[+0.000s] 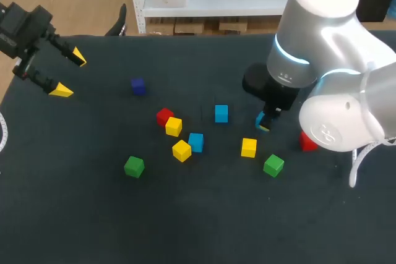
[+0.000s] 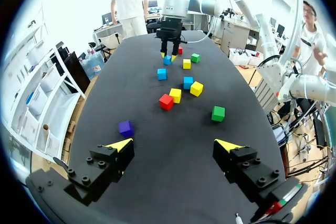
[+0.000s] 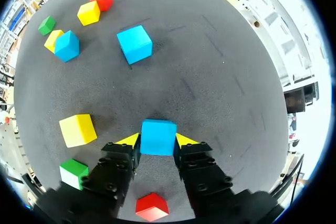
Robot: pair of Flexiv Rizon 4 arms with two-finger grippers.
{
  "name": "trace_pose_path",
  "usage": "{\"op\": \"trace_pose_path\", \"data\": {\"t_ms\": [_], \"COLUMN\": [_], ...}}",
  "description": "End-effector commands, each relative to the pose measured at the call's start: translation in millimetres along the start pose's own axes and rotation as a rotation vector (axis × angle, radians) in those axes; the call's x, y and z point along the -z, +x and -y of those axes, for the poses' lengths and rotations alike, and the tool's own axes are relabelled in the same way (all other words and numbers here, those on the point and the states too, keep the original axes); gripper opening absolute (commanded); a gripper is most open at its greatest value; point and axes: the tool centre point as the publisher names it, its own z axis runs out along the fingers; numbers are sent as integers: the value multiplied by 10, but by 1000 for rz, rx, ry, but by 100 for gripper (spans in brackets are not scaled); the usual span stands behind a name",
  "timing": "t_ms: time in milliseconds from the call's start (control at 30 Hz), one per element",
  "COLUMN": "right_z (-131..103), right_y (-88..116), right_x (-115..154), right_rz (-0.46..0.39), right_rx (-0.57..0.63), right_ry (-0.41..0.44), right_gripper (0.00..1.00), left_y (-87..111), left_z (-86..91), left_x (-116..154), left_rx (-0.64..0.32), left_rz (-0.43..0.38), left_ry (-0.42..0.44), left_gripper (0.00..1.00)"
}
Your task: Place the blue cubes, place green cubes on the blue cubes, place the yellow cubes on the green cubes, then place the red cubes on the yellow cubes, and place purple cube on the red cubes.
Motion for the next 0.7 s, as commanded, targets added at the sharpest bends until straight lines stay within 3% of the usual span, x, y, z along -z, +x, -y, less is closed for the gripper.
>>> {"op": "trace_pose_path", "data": {"t_ms": [33, 100, 400, 700], "right_z": [-6, -3, 22, 46], "right_y": [8, 9, -34, -134], "right_x": [14, 20, 184, 279], "right_rz": [-1, 0, 5, 8], "right_rx": [0, 1, 45, 155], "right_ry": [7, 8, 21, -19], "right_gripper": [16, 0, 0, 0], "left_y": [4, 4, 4, 4], "left_z": [-6, -6, -6, -6], "left_x": [-3, -3, -3, -3], "left_rx": [-1, -1, -1, -1], "left_rz": [-1, -1, -1, -1], "left_ry": [1, 1, 1, 1], "left_gripper": [100, 100, 100, 100]}}
